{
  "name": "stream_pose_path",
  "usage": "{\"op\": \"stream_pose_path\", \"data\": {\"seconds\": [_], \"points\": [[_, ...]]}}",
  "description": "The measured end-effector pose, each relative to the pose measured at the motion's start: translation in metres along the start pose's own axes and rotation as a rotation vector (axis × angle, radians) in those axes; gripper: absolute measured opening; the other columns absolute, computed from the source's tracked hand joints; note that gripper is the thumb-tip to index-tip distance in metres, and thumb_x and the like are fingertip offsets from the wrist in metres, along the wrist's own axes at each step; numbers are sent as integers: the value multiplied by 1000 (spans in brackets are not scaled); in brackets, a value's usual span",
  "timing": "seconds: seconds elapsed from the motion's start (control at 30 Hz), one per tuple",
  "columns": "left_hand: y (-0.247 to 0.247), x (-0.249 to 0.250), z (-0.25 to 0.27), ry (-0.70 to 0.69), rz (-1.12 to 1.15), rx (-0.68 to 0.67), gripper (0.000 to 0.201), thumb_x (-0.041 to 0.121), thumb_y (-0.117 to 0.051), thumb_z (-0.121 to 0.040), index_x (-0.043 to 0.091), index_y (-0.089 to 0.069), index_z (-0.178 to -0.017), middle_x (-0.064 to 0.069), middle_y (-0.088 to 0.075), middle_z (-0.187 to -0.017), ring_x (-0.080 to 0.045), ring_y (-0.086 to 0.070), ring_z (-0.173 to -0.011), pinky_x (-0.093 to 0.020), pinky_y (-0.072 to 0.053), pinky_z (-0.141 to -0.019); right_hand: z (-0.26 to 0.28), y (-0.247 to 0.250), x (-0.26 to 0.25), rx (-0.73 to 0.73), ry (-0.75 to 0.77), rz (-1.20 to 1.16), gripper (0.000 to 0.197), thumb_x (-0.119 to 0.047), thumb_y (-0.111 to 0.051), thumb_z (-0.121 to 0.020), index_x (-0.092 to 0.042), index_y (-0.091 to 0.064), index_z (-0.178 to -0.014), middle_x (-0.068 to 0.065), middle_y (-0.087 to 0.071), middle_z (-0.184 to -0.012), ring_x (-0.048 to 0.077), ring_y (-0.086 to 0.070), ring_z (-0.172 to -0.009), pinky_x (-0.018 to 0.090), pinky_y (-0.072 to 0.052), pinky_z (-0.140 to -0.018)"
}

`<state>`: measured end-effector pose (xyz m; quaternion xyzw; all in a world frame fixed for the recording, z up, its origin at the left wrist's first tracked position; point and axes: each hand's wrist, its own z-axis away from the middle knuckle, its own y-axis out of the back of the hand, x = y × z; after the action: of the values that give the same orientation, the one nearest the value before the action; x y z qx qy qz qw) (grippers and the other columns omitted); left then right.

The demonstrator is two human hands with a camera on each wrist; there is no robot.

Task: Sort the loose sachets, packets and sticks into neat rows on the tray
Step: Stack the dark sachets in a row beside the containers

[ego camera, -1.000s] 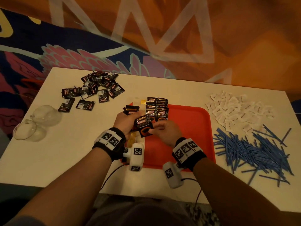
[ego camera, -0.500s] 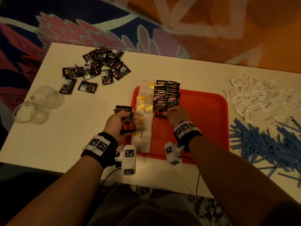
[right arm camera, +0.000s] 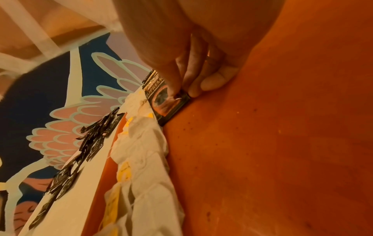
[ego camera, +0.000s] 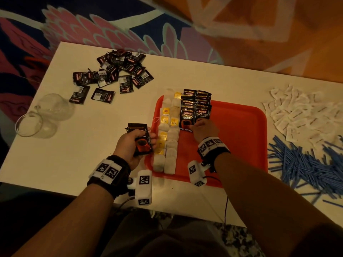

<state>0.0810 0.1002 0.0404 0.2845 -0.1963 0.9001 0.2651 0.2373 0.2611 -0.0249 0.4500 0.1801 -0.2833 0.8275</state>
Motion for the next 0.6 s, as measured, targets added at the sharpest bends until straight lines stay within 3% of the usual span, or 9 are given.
{"op": "stream_pose_path", "data": {"seconds": [0.13,0.27,0.37,0.43,0.53,0.6], "points": [[0,0,1,-31,-82,-6,20,7,-50,-99,2,-65,-111,-14,-75,-91,-24,-72,-74,-33,-60,-61,4,5,2,4,30,-19,22,-28,-73,-86,-20,-71,-107,-6,-66,-118,6,-57,-98,17,-41,-75],[-3,0,3,-75,-165,21,18,6,-64,-93,5,-68,-110,-15,-75,-101,-27,-74,-87,-38,-61,-70,16,13,4,13,90,-79,21,-22,-67,-91,-18,-69,-112,-7,-65,-103,2,-52,-86,12,-42,-69],[-12,2,5,-124,-187,40,13,6,-73,-86,10,-72,-98,-12,-77,-94,-25,-75,-85,-42,-59,-78,32,18,1,-9,156,-127,17,-27,-68,-90,-22,-68,-106,-15,-61,-93,2,-55,-80,18,-46,-69],[-21,3,7,-143,-195,45,14,7,-77,-82,11,-72,-95,-10,-77,-91,-25,-75,-86,-45,-59,-83,46,21,-3,-131,253,-174,13,-30,-70,-88,-23,-67,-99,-17,-60,-87,2,-58,-77,17,-44,-64],[-38,4,10,-151,-199,33,22,9,-81,-78,8,-73,-98,-12,-77,-94,-29,-74,-90,-51,-57,-89,69,27,-14,-415,335,-304,13,-26,-72,-87,-18,-67,-97,-7,-67,-89,9,-65,-79,22,-50,-65],[-49,4,12,-151,-223,-6,24,10,-82,-77,7,-74,-99,-13,-77,-94,-30,-74,-90,-52,-57,-90,79,31,-17,-455,364,-322,18,-22,-74,-86,-14,-68,-100,-2,-70,-93,11,-68,-82,27,-56,-68]]}}
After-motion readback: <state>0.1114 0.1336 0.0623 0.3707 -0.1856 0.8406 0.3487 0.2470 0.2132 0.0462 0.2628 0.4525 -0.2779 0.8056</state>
